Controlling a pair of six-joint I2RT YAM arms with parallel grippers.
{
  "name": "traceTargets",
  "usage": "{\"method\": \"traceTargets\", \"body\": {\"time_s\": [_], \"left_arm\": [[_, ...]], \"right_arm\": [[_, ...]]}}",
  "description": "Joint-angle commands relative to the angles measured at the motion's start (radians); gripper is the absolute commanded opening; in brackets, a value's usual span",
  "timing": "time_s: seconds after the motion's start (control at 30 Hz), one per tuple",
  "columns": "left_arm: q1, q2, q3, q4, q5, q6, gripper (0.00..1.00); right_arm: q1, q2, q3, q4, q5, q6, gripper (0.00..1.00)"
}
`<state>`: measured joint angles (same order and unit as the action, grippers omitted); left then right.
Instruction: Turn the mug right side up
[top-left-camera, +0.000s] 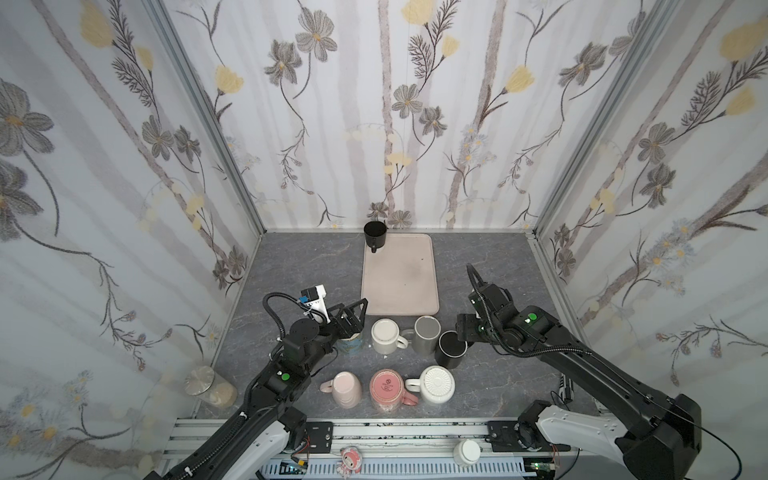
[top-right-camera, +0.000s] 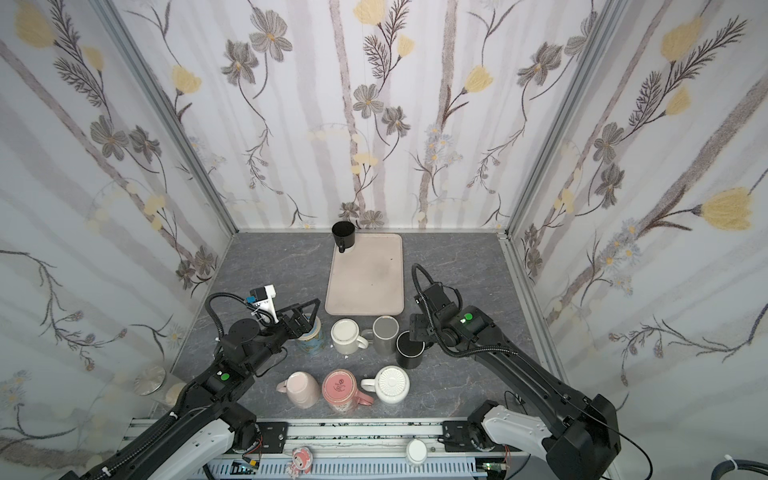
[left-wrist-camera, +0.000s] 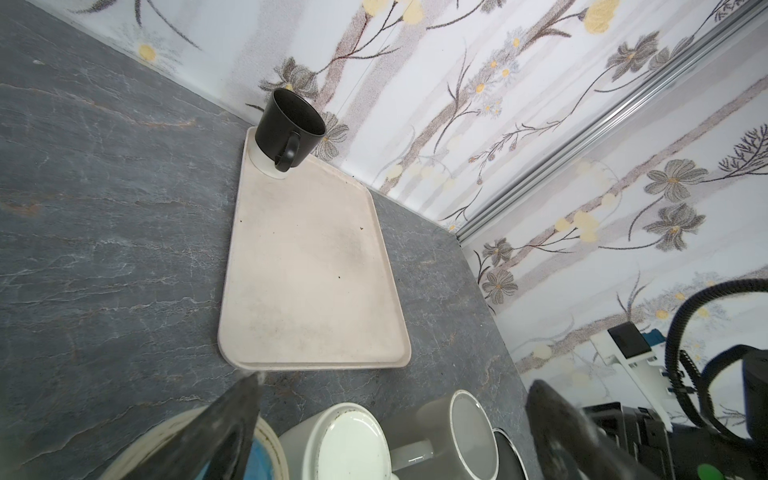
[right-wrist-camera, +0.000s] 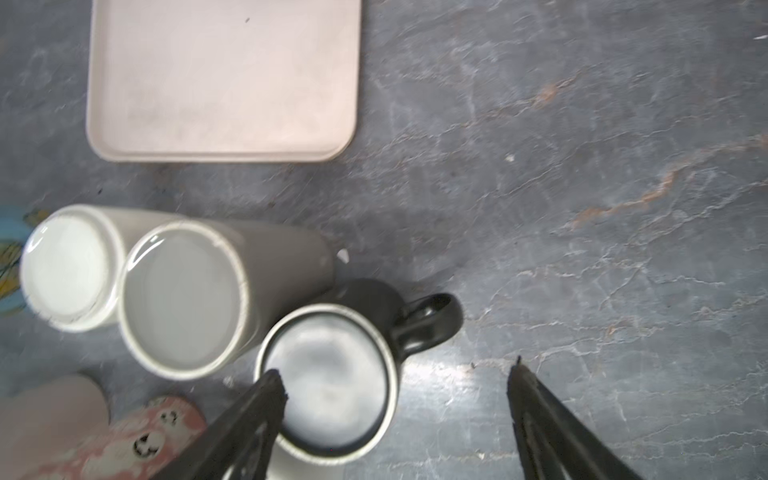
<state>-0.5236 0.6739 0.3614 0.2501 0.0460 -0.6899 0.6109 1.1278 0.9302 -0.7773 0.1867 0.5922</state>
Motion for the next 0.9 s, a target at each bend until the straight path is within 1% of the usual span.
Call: {"method": "traceTargets", "body": {"time_s": [0.0,0.07,0.1,0.17,0.23,0.37,0.63,0.87], "left_arm": [[0.001,-0.015,-0.008,0.016,-0.01,-0.016,1.0],[0.0,-0.025,-0.013,0.013,-0.006,-0.022,1.0],[0.002,-0.033,-0.012,0.006,-0.009,-0.024,1.0],[0.0,-0.047,-0.009,-0.006,-0.007,-0.022,1.0],[0.001,-0.064,-0.008,-0.018,-0.011,-0.022,1.0],[0.0,-0.083,-0.008,-0.033,-0.014,-0.019,1.0],[0.0,-0.103,-0.03,-0.016,-0.016,-0.025,1.0],[0.0,-0.126,-0.031,-0.028,-0.028,-0.013,1.0]], "right_arm": [[-0.065,0.014,-0.045,0.183,0.048,-0.04,0.78],[-0.112,0.058,-0.054,0.263,0.04,-0.052,0.75],[-0.129,0.087,-0.056,0.296,0.034,-0.06,0.72],[-0.155,0.14,-0.047,0.323,0.028,-0.081,0.69],[-0.162,0.173,-0.039,0.331,0.017,-0.091,0.68],[-0.163,0.192,-0.08,0.347,-0.002,-0.087,0.66],[-0.152,0.171,-0.209,0.363,-0.03,-0.062,0.61],[-0.124,0.074,-0.274,0.275,-0.015,-0.032,0.6]]}}
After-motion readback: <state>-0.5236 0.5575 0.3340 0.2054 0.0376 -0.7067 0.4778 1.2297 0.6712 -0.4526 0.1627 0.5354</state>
